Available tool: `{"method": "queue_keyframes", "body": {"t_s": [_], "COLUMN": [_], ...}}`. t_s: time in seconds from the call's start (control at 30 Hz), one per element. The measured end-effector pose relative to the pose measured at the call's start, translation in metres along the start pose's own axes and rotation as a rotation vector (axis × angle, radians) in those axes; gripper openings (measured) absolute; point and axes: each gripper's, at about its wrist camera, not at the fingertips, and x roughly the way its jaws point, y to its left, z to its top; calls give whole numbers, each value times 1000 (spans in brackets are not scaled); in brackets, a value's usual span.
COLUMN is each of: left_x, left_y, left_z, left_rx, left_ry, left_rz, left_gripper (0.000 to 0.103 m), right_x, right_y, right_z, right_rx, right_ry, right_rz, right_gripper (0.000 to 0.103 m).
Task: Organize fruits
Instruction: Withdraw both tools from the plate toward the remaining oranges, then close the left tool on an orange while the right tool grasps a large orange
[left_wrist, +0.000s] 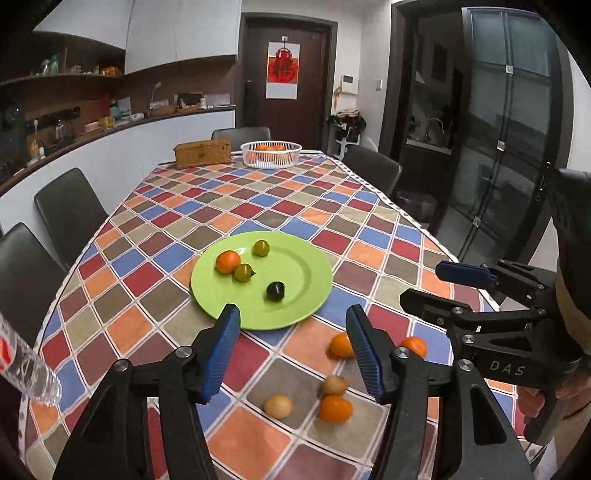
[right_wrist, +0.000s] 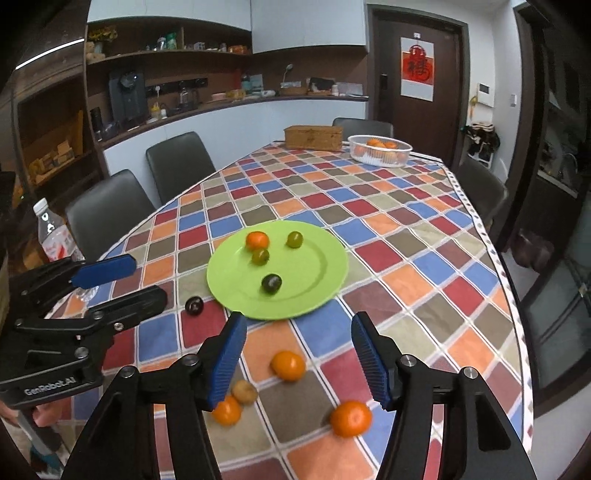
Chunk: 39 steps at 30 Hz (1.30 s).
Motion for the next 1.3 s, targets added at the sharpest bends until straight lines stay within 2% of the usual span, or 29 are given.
{"method": "queue_keyframes", "body": {"t_s": [0.1, 0.3, 0.93, 1.3], "left_x": [-7, -9, 33, 67], "left_y": [-7, -16, -39, -40], "left_z": [-10, -28, -83, -96], "left_rx": [-1, -6, 31, 37], "left_ry": [-13, -3, 157, 242], "left_rz": [16, 14, -32, -45], "left_gripper": [62, 62, 62, 61], "right_x": [-9, -17, 9, 31], "right_y": [-3, -9, -38, -49], "right_z": [-13, -36, -95, -104], "right_rx": [12, 31, 91, 101], "right_ry": [-6, 3, 142, 180], "right_rz": [-12, -44, -65, -55], "right_gripper": [64, 64, 64, 64]}}
